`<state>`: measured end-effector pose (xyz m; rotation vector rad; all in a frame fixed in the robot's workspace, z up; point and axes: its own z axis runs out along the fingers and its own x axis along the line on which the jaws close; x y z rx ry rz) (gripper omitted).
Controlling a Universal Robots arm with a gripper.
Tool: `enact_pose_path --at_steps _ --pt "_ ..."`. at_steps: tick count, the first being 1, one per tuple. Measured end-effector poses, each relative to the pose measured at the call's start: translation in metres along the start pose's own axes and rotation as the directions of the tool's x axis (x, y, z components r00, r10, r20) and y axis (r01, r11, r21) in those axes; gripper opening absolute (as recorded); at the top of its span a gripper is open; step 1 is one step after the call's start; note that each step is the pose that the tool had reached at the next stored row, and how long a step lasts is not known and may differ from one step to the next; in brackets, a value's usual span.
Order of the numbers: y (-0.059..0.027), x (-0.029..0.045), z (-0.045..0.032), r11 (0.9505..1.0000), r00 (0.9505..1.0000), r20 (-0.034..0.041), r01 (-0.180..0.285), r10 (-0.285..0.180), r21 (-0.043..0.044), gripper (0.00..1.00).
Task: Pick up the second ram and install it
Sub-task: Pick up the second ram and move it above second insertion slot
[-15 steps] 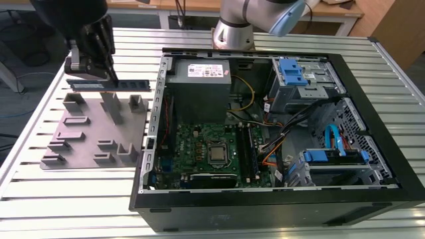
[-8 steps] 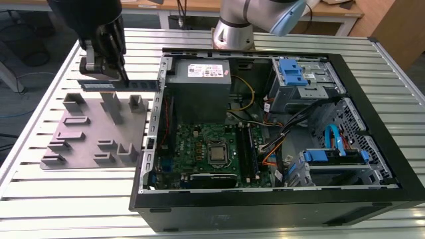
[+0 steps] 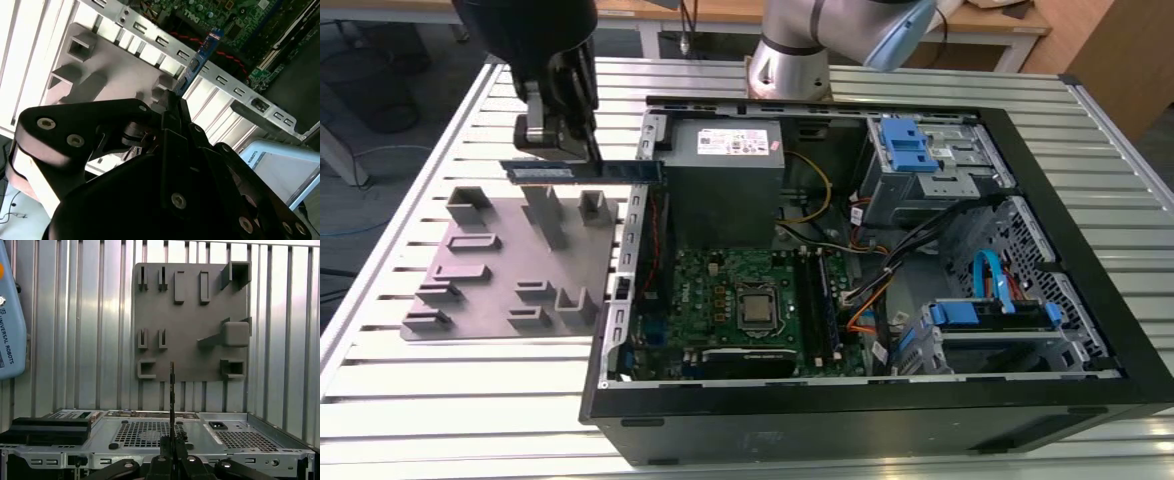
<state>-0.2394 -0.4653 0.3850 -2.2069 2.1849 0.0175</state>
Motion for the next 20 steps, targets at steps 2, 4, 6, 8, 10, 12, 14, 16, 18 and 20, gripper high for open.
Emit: enact_pose_path --at_steps 2,4,6,8,10,12,14,16,18,20 --pt "-0.0048 0.0 0.0002 1.0 1.0 0.0001 0.0 0.0 -0.0001 0.14" --pt "-0.0095 0.0001 0.0002 1.0 1.0 0.0001 0.0 0.0 -0.0002 0.14" --pt "-0.0147 0.0001 0.0003 1.0 1.0 0.0 0.0 0.0 -0.0004 0.14" --pt "-0.0202 0.0001 0.0005 1.0 1.0 0.0 0.0 0.0 -0.0006 0.14" --pt "-0.0255 0.0001 0.0006 1.0 1.0 0.0 0.0 0.0 -0.0008 0.14" --pt "-0.0299 0.0001 0.0007 1.0 1.0 0.0 0.0 0.0 -0.001 0.14" --pt "-0.0343 0.0002 0.0008 1.0 1.0 0.0001 0.0 0.0 -0.0011 0.14" --pt "-0.039 0.0001 0.0009 1.0 1.0 0.0001 0.0 0.0 -0.0013 0.14" --pt "-0.0441 0.0001 0.001 1.0 1.0 0.0 0.0 0.0 -0.0015 0.14" --pt "-0.0488 0.0001 0.0011 1.0 1.0 0.0 0.0 0.0 -0.0017 0.14"
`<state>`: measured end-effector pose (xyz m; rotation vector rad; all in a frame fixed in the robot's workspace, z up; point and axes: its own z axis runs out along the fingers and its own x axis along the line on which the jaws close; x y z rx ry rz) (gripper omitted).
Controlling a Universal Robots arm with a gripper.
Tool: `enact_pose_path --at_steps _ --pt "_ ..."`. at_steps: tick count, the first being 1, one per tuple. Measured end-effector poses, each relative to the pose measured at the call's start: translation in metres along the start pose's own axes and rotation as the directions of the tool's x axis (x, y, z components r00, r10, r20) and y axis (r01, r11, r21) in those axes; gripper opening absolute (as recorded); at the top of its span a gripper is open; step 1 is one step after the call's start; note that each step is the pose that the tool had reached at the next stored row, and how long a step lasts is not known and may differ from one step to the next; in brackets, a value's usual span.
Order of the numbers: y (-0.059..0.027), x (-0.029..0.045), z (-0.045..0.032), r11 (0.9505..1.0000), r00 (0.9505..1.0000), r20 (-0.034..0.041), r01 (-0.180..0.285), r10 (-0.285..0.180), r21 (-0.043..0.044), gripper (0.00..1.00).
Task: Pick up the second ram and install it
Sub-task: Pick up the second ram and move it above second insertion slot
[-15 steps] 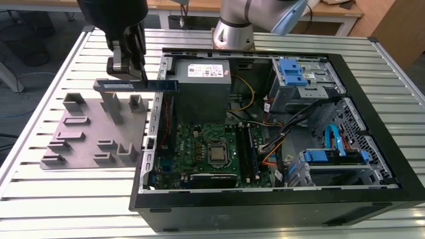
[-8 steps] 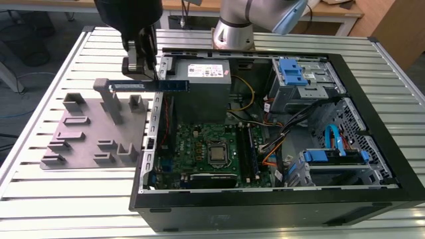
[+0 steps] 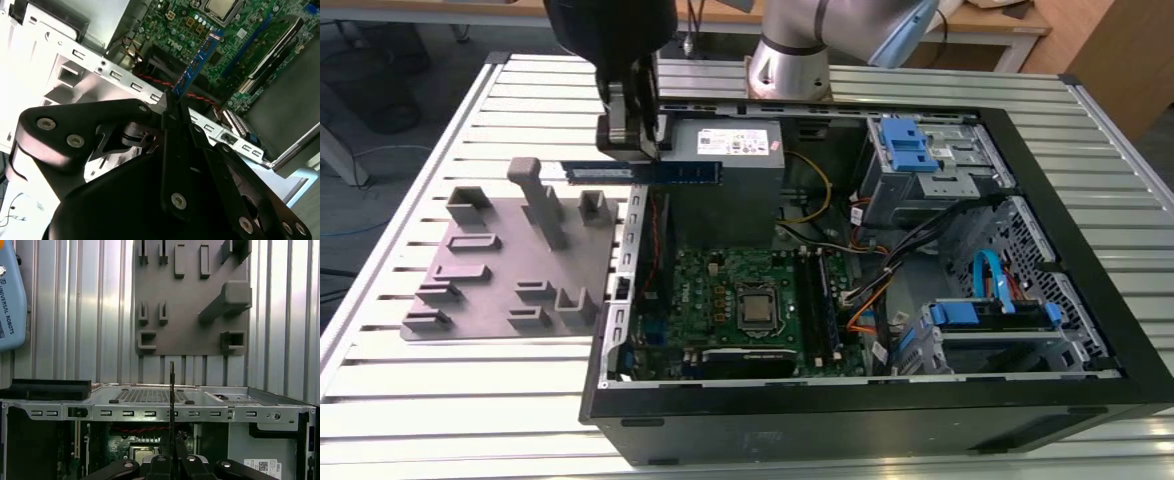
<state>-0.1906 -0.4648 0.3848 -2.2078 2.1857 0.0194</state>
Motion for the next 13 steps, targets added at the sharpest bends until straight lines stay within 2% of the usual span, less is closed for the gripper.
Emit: enact_pose_path --at_steps 13 --pt "-0.0204 0.0001 0.0005 1.0 1.0 -0.0001 0.0 0.0 -0.0003 0.14"
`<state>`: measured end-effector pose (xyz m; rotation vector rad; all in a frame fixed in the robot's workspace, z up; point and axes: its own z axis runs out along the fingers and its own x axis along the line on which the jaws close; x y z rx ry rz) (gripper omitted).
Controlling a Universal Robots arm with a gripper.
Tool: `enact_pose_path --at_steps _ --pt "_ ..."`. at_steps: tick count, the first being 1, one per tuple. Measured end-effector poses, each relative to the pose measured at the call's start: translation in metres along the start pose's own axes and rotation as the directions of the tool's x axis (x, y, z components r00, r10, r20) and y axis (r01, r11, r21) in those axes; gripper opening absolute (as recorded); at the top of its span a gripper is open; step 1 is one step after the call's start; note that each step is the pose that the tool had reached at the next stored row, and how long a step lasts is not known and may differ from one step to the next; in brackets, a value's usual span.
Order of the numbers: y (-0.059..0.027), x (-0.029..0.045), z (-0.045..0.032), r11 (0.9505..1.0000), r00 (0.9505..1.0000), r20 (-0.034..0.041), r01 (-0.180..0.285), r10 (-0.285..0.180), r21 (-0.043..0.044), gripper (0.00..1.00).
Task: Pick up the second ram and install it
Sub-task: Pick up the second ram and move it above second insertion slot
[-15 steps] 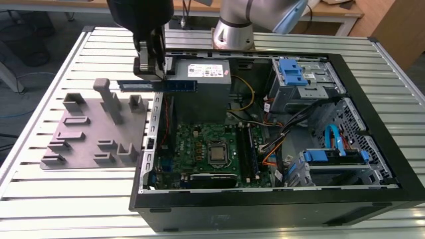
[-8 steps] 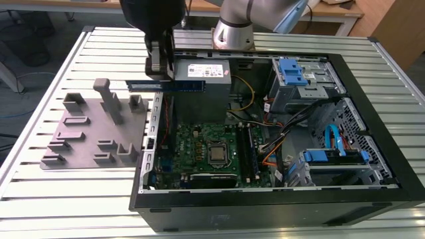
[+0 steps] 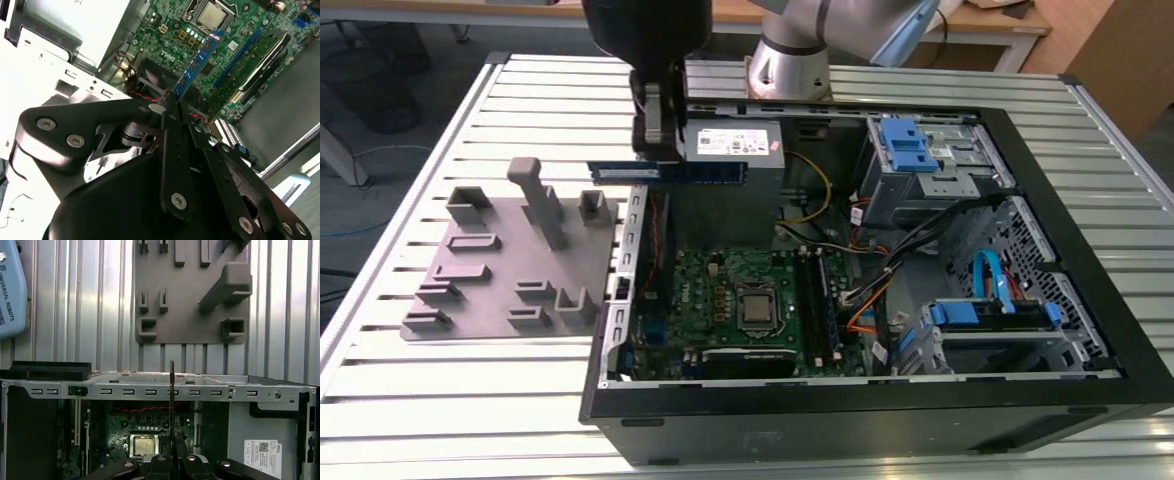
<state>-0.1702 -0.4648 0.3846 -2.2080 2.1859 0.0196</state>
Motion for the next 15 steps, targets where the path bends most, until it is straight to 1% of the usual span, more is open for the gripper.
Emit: enact_pose_path --at_steps 5,9,12,15 --pt "-0.0053 0.0001 0.0001 1.0 1.0 0.0001 0.0 0.0 0.0 0.14" --pt "-0.0115 0.0001 0.0003 1.0 1.0 0.0001 0.0 0.0 -0.0003 0.14" --pt "-0.0183 0.0 0.0005 1.0 1.0 0.0001 0.0 0.0 -0.0008 0.14" --pt "-0.027 0.0 0.0009 1.0 1.0 0.0001 0.0 0.0 -0.0019 0.14"
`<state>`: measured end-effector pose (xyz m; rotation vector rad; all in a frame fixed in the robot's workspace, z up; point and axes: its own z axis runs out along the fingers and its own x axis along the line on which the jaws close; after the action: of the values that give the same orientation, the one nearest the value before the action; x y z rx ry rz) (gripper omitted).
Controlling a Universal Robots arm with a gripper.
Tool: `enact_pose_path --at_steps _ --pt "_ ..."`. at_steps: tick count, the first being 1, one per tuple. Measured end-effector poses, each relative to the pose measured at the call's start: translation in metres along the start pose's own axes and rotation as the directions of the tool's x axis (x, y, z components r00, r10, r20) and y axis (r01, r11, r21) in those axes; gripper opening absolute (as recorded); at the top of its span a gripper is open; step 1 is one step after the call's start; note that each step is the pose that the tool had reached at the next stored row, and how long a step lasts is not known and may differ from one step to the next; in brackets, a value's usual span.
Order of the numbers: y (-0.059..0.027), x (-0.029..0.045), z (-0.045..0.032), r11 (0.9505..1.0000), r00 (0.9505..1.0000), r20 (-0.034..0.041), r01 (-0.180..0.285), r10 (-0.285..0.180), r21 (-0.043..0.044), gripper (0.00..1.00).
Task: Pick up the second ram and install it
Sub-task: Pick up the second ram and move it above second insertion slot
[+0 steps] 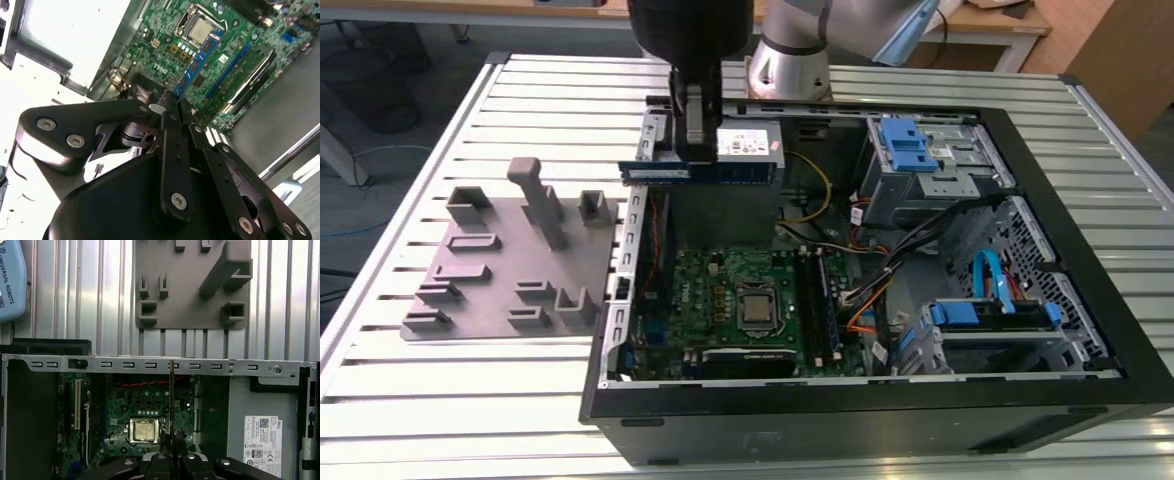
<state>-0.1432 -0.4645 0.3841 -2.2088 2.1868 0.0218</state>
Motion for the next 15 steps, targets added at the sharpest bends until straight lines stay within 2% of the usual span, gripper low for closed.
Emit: enact_pose_path --at_steps 15 --pt "-0.0321 0.0001 0.0015 1.0 1.0 0.0001 0.0 0.0 -0.0025 0.14"
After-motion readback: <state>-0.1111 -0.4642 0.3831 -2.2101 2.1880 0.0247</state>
